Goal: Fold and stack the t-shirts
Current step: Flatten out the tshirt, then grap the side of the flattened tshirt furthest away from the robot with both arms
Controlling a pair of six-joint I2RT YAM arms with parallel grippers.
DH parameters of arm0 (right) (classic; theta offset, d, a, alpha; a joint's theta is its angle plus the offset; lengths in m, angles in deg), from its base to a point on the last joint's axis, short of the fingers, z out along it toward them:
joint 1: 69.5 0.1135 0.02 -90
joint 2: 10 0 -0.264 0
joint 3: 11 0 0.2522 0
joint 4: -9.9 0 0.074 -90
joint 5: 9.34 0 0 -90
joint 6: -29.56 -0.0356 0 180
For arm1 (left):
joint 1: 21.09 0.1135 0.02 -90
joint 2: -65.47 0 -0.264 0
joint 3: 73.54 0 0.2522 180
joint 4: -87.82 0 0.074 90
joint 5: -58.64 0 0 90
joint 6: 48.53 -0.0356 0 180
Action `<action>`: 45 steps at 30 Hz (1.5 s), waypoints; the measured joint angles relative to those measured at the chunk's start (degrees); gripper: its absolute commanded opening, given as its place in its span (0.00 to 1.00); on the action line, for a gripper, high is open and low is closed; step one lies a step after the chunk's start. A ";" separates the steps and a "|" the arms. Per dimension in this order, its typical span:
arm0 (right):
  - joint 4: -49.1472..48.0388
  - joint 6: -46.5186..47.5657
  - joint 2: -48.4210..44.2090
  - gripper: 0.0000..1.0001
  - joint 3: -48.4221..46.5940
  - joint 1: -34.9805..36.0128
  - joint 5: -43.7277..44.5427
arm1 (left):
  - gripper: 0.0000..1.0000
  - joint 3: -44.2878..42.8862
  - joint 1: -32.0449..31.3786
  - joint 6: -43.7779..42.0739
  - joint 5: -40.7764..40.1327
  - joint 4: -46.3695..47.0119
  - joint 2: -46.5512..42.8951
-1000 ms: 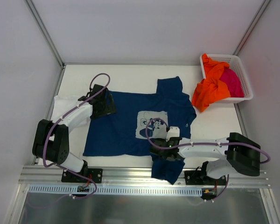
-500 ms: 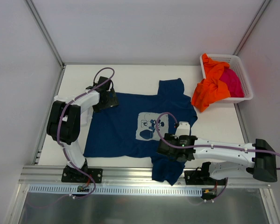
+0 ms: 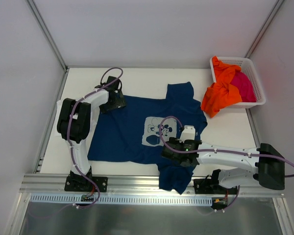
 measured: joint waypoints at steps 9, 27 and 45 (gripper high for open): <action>-4.79 6.91 0.31 0.98 -0.46 -6.62 -0.15 | 0.99 -2.80 2.16 -0.09 -1.03 -0.76 1.57; -31.58 40.68 19.45 0.99 -20.37 -47.76 -22.64 | 0.99 -7.02 6.78 -0.76 0.52 -0.70 -1.75; -23.26 50.64 49.77 1.00 -59.01 -59.65 -33.86 | 0.99 -12.66 14.75 -4.11 19.41 7.76 4.85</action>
